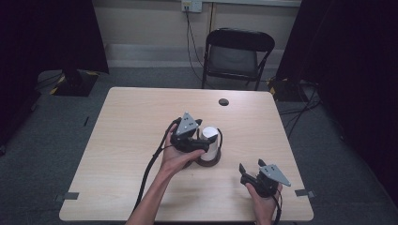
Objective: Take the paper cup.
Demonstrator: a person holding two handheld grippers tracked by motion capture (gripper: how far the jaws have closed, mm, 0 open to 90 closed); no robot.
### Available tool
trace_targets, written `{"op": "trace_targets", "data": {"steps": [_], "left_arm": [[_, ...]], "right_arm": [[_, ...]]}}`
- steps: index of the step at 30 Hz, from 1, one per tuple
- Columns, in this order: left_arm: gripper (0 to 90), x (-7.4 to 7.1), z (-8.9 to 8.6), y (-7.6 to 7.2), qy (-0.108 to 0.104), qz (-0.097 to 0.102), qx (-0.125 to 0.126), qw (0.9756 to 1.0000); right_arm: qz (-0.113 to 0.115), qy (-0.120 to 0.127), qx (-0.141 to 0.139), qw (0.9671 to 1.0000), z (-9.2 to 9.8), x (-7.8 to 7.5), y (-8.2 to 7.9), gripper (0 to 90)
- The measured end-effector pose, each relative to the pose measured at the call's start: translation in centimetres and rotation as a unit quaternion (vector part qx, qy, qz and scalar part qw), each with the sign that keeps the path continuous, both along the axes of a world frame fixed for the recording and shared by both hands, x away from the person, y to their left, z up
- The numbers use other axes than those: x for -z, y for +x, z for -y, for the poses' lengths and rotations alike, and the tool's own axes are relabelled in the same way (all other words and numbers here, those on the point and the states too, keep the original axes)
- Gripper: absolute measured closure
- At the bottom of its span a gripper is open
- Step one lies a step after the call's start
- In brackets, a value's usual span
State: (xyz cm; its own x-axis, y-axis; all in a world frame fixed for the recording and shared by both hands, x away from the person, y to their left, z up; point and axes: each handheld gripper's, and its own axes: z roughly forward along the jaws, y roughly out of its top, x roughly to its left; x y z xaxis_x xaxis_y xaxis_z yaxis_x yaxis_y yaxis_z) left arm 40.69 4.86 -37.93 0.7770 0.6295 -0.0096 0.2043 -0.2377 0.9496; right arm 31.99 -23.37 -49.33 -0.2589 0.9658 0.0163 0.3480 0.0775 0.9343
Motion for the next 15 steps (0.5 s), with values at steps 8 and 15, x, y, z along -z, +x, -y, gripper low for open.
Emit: {"op": "trace_targets", "data": {"steps": [8, 15], "left_arm": [[21.9, 0.7, 0.8, 1.2, 0.009, -0.013, -0.005, 0.9999], [21.9, 1.3, 1.4, 1.4, 0.027, -0.015, -0.009, 0.9995]], "right_arm": [[-0.002, -0.006, -0.008, 0.9999, -0.1, 0.0, 0.0, 21.6], [-0.001, -0.004, -0.008, 1.0000, -0.1, 0.0, 0.0, 21.6]]}}
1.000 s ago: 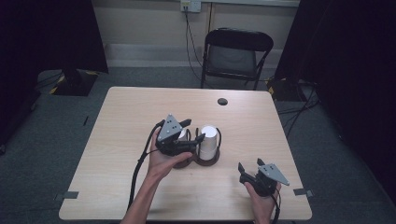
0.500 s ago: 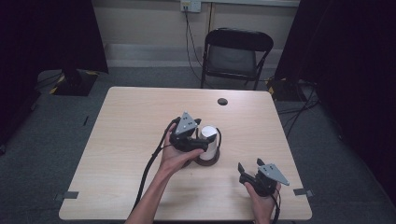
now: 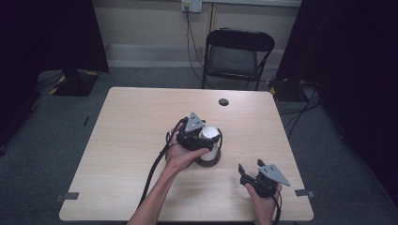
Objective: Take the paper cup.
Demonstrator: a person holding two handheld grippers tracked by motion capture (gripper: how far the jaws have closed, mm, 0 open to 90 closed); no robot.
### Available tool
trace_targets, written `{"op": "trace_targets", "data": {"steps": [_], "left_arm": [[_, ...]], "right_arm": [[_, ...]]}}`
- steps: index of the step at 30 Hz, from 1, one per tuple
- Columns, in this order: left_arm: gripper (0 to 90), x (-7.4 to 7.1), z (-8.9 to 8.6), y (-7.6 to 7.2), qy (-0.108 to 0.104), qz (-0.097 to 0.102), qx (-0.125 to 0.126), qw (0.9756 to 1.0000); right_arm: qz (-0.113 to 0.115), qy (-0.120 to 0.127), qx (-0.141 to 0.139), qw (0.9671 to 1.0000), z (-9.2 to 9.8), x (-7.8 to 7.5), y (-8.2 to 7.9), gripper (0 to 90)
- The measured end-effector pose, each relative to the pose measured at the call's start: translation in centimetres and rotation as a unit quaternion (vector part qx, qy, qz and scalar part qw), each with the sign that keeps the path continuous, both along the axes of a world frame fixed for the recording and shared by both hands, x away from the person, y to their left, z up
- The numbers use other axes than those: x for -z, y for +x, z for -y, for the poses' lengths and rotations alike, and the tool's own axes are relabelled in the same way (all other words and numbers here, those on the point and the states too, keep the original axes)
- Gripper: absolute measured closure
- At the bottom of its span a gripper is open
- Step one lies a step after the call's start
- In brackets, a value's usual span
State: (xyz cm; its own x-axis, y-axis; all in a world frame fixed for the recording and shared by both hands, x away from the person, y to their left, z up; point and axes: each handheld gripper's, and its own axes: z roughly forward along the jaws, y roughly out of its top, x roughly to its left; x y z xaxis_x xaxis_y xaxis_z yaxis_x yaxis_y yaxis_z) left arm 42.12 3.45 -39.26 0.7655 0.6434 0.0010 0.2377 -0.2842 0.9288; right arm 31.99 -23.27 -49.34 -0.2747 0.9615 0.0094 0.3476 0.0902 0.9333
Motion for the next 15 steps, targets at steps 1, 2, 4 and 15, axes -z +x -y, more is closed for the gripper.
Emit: {"op": "trace_targets", "data": {"steps": [1, 2, 4, 15], "left_arm": [[21.9, 0.0, 0.0, 0.1, 0.001, 0.000, -0.001, 1.0000], [21.9, 0.1, 0.0, 0.1, 0.003, 0.001, -0.002, 1.0000], [21.9, 0.3, 0.0, 0.4, 0.006, -0.001, -0.005, 1.0000], [25.5, 1.4, 0.6, 0.8, 0.028, -0.021, 0.001, 0.9994]], "right_arm": [[0.000, 0.000, 0.000, 1.0000, 0.0, 0.0, 0.0, 21.6], [0.000, 0.000, 0.000, 1.0000, 0.0, 0.0, 0.0, 21.6], [0.000, 0.000, -0.001, 1.0000, 0.0, 0.0, 0.0, 21.7], [0.006, 0.001, 0.001, 1.0000, 0.0, 0.0, -0.1, 21.8]]}}
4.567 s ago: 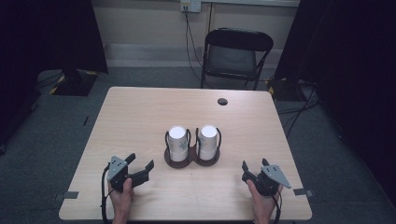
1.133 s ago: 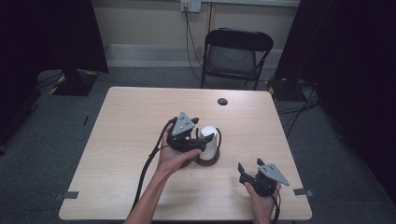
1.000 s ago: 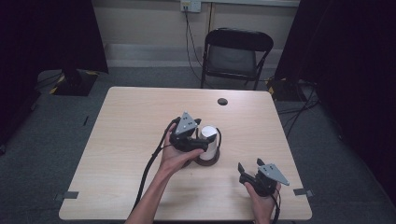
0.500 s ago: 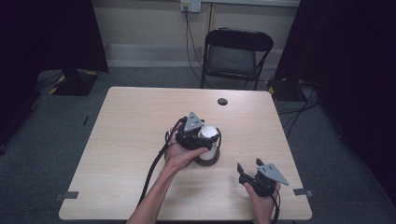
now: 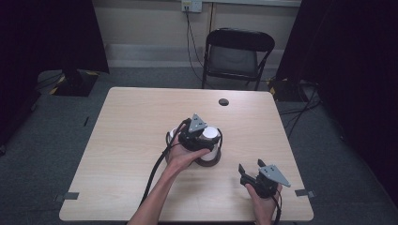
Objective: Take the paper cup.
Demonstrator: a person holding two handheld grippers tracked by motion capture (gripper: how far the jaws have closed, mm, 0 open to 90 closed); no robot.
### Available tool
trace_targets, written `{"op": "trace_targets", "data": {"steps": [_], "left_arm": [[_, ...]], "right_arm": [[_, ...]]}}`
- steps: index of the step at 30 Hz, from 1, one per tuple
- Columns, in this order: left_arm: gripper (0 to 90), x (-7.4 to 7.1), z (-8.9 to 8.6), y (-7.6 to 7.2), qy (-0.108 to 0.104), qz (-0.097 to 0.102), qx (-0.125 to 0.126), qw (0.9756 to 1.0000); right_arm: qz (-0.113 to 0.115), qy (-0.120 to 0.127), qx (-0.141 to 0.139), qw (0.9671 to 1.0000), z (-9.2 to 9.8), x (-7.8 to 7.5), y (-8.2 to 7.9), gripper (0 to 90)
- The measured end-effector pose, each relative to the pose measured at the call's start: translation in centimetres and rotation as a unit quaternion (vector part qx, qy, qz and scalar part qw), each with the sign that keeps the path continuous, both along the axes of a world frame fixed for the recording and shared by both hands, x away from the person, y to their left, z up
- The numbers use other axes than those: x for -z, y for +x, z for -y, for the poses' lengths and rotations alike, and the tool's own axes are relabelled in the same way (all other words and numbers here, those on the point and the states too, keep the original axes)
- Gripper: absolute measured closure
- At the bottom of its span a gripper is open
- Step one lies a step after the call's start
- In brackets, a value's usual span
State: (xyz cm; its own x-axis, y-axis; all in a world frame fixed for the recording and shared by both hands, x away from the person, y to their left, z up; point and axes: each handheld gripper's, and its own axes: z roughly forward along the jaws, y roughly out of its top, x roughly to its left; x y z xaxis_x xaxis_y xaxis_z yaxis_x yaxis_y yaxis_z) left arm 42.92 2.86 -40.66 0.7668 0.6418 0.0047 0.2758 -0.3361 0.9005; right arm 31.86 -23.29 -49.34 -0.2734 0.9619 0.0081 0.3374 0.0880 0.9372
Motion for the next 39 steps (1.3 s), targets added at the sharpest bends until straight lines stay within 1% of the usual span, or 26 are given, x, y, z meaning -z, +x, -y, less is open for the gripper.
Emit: {"op": "trace_targets", "data": {"steps": [3, 4, 6, 9, 12, 15, 17, 18, 20, 22, 24, 28, 30, 34, 35, 37, 38, 39], "left_arm": [[25.7, 0.12, 0.02, 0.05, 0.000, -0.004, 0.000, 1.0000], [25.5, 0.18, 0.13, 0.00, 0.000, -0.001, -0.002, 1.0000], [27.2, 0.19, 0.11, -0.03, 0.007, 0.004, -0.003, 1.0000], [27.8, 0.13, -0.06, 0.04, 0.003, 0.001, -0.007, 1.0000], [29.4, 0.17, 0.08, -0.09, 0.013, 0.008, -0.006, 0.9999], [33.4, 0.11, 0.10, -0.18, 0.020, 0.014, -0.005, 0.9997], [33.9, 0.13, 0.02, -0.08, 0.013, 0.008, -0.005, 0.9999], [34.0, 0.03, -0.07, -0.03, 0.014, 0.004, -0.009, 0.9999], [34.1, -0.01, -0.05, -0.04, 0.013, 0.005, -0.011, 0.9998], [34.3, -0.06, 0.02, -0.09, 0.018, 0.004, -0.011, 0.9998], [34.4, -0.09, -0.01, -0.04, 0.012, 0.000, -0.015, 0.9998], [34.6, -0.19, 0.01, -0.14, 0.013, 0.004, -0.013, 0.9998], [34.7, -0.30, 0.00, -0.16, 0.006, 0.005, -0.016, 0.9998], [34.8, -0.44, -0.08, -0.19, 0.001, 0.004, -0.017, 0.9999], [34.8, -0.49, -0.11, -0.20, -0.002, 0.003, -0.016, 0.9999], [34.8, -0.52, -0.12, -0.21, -0.002, 0.004, -0.015, 0.9999], [34.8, -0.52, -0.06, -0.27, -0.007, 0.004, -0.009, 0.9999], [34.8, -0.50, 0.02, -0.30, -0.005, 0.005, -0.010, 0.9999]], "right_arm": [[-0.001, 0.002, 0.000, 1.0000, 0.01, -0.01, -0.03, 21.8], [0.000, 0.002, 0.000, 1.0000, 0.01, -0.01, -0.04, 21.7], [0.000, 0.002, 0.000, 1.0000, 0.01, -0.01, -0.04, 21.7], [0.001, 0.002, 0.001, 1.0000, 0.02, -0.01, -0.05, 21.7], [0.002, 0.002, 0.000, 1.0000, 0.01, -0.01, -0.06, 21.7], [0.000, 0.003, 0.000, 1.0000, 0.04, -0.01, -0.05, 21.6], [0.000, 0.003, 0.000, 1.0000, 0.04, -0.01, -0.05, 21.7], [0.000, 0.004, 0.000, 1.0000, 0.06, -0.01, -0.04, 21.6], [0.000, 0.005, -0.001, 1.0000, 0.09, -0.01, -0.02, 21.6], [-0.002, 0.008, -0.001, 1.0000, 0.16, 0.00, 0.03, 21.4], [0.000, 0.009, 0.000, 1.0000, 0.17, 0.00, -0.01, 21.4], [-0.001, 0.007, -0.001, 1.0000, 0.16, -0.01, -0.02, 21.4], [-0.001, 0.008, -0.001, 1.0000, 0.16, -0.01, -0.01, 21.4], [0.000, 0.008, -0.001, 1.0000, 0.16, -0.01, -0.03, 21.4], [0.001, 0.007, -0.001, 1.0000, 0.17, 0.00, -0.03, 21.4], [-0.001, 0.008, -0.001, 1.0000, 0.17, -0.01, -0.03, 21.4], [-0.001, 0.007, -0.001, 1.0000, 0.16, -0.01, -0.02, 21.4], [0.000, 0.007, -0.001, 1.0000, 0.16, -0.01, -0.03, 21.4]]}}
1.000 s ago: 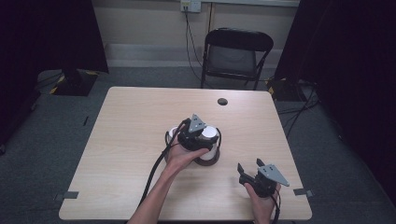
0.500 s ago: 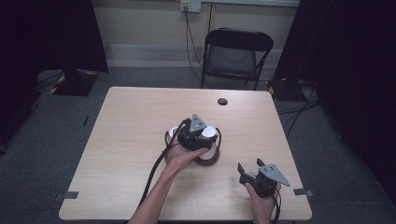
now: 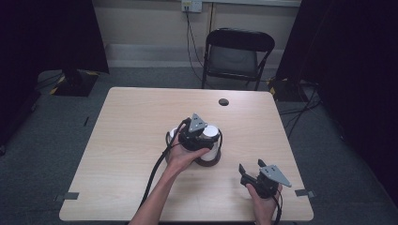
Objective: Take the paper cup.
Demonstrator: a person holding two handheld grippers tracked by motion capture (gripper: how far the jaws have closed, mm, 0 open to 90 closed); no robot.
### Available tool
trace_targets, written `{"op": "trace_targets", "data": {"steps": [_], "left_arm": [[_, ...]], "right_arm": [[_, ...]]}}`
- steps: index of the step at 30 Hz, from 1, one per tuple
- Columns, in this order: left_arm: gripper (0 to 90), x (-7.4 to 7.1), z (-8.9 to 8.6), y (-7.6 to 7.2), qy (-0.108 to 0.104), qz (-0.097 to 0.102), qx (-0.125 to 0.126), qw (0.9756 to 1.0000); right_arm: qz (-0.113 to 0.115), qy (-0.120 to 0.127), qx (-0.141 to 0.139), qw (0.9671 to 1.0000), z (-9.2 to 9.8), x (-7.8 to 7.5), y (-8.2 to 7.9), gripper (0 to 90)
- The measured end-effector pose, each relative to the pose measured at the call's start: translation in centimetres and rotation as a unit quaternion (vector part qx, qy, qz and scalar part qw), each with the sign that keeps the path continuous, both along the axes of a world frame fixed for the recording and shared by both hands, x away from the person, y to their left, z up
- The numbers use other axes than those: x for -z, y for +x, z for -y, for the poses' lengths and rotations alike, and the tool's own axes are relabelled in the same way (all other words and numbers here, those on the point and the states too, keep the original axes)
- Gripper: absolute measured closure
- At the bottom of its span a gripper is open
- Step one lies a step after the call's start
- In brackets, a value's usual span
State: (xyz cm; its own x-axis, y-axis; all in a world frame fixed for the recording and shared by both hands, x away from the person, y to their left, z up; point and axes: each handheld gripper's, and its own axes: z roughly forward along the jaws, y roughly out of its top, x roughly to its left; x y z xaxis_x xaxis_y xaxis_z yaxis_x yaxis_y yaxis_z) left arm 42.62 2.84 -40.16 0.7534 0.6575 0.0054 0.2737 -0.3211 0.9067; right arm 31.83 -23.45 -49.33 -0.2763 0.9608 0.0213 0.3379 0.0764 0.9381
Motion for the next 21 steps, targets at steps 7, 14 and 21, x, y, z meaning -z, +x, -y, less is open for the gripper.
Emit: {"op": "trace_targets", "data": {"steps": [7, 14, 21], "left_arm": [[34.9, -0.2, -0.1, 0.0, -0.003, 0.002, -0.004, 1.0000], [35.0, -0.8, -0.2, -0.3, -0.015, 0.016, -0.003, 0.9998], [35.1, -1.5, -0.4, -0.7, -0.026, 0.025, -0.003, 0.9993]], "right_arm": [[0.000, 0.001, 0.000, 1.0000, 0.0, 0.0, 0.0, 21.4], [0.001, 0.000, 0.001, 1.0000, 0.0, 0.0, 0.0, 21.4], [0.000, 0.000, 0.000, 1.0000, 0.0, 0.0, 0.0, 21.4]]}}
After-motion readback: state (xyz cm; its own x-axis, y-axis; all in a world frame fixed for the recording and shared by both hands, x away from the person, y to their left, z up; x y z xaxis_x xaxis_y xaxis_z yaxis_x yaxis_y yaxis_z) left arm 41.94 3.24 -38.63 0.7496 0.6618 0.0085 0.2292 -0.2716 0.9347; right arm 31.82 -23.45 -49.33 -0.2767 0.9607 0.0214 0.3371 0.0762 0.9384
